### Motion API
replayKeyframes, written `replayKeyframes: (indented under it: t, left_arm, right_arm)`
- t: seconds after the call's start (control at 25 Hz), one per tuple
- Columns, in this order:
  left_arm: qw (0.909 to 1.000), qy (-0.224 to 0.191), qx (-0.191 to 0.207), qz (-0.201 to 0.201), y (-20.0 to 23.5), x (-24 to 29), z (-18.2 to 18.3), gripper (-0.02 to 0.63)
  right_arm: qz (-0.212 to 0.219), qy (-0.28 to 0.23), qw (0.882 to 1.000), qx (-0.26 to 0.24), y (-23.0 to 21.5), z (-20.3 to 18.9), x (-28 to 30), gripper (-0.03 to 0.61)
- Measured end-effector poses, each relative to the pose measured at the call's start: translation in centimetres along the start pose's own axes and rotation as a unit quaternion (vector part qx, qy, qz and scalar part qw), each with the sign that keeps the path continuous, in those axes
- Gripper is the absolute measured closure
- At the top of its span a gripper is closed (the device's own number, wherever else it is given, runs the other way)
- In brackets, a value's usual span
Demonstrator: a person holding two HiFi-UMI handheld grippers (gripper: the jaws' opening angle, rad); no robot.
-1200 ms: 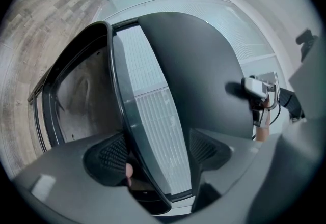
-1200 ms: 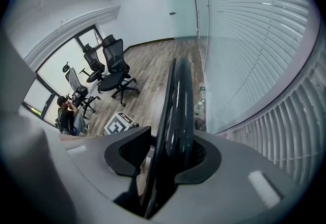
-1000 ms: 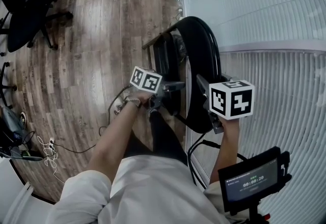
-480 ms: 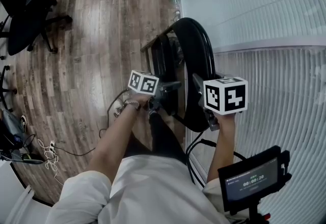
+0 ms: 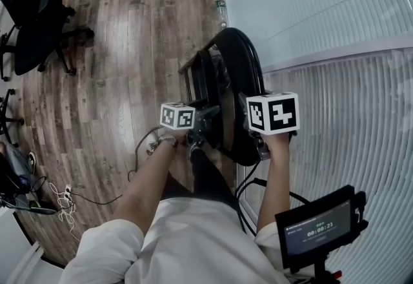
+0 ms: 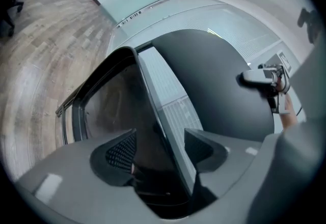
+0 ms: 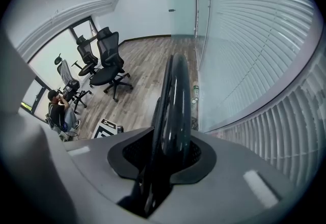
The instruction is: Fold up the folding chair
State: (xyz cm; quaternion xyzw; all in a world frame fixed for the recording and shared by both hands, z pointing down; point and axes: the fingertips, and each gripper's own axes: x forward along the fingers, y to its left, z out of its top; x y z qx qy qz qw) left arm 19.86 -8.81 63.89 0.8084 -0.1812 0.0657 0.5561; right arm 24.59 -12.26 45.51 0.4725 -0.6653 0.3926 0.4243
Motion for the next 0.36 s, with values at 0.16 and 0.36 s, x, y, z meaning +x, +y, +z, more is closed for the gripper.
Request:
replayKeyframes:
  t: [0.16,0.36]
  left_arm:
    - [0.9995,0.013,-0.028,0.009,1.0,-0.6,-0.8,0.333]
    - [0.998,0.048,-0.038,0.018,1.0,-1.1,-3.0,0.334]
  right_arm:
    - [-0.006,0.005,1.0,-0.003,-0.5,0.8,1.0,0.505]
    - [0.014,0.014,1.0,0.01,0.0,0.7,2.3,0.518]
